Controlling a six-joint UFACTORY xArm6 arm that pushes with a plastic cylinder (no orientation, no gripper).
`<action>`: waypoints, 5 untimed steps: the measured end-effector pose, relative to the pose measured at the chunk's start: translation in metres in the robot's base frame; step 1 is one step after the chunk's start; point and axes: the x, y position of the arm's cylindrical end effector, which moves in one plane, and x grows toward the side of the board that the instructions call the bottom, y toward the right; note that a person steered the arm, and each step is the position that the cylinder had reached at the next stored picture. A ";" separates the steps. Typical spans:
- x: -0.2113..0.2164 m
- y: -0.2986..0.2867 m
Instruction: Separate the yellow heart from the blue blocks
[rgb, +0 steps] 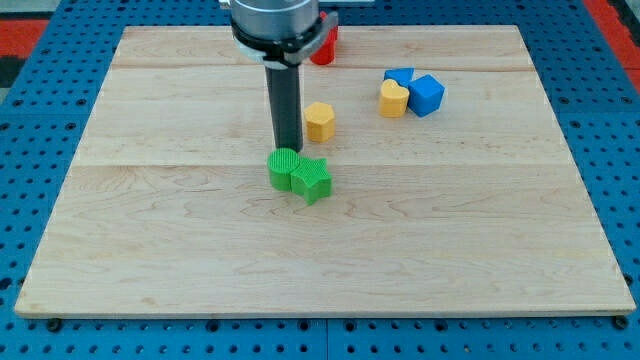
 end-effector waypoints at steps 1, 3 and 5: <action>0.007 0.040; 0.004 0.097; 0.004 0.123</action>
